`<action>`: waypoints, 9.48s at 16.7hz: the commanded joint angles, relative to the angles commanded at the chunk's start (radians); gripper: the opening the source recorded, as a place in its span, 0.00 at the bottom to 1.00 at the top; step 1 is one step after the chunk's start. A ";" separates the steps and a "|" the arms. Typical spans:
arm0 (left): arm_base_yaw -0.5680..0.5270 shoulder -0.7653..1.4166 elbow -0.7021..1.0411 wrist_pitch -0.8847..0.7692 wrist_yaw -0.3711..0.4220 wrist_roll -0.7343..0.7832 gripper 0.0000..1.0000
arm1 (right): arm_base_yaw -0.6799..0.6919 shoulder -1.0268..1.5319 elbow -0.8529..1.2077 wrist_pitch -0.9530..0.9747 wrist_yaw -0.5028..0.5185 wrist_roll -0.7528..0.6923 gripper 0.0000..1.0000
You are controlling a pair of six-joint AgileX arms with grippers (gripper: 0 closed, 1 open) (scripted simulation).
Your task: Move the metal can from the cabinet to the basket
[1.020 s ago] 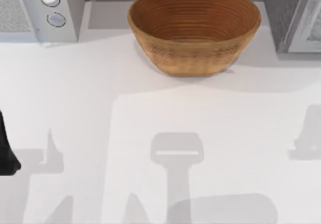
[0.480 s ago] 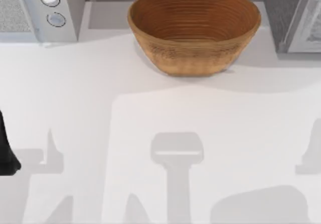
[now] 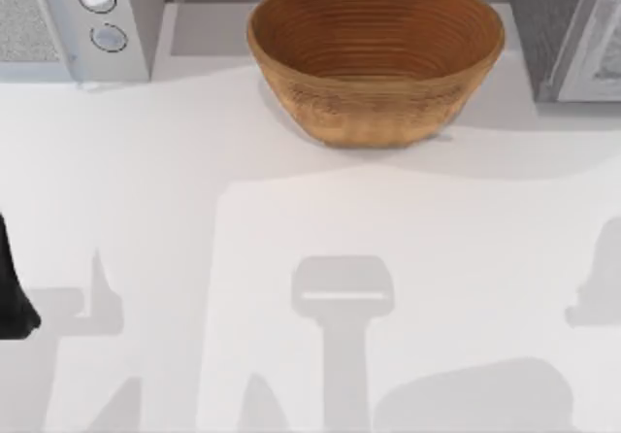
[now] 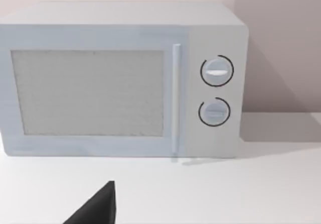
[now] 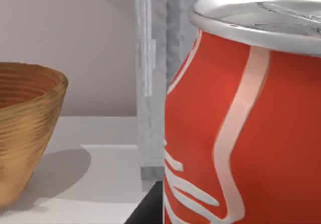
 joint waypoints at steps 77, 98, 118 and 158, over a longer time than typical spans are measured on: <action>0.000 0.000 0.000 0.000 0.000 0.000 1.00 | 0.564 1.995 1.365 0.615 0.586 0.016 1.00; 0.000 0.000 0.000 0.000 0.000 0.000 1.00 | 0.289 1.153 0.620 0.403 0.162 0.030 1.00; 0.000 0.000 0.000 0.000 0.000 0.000 1.00 | -0.038 -0.108 -0.074 -0.036 -0.040 -0.002 1.00; 0.000 0.000 0.000 0.000 0.000 0.000 1.00 | -1.086 1.414 0.621 0.802 -1.073 0.030 1.00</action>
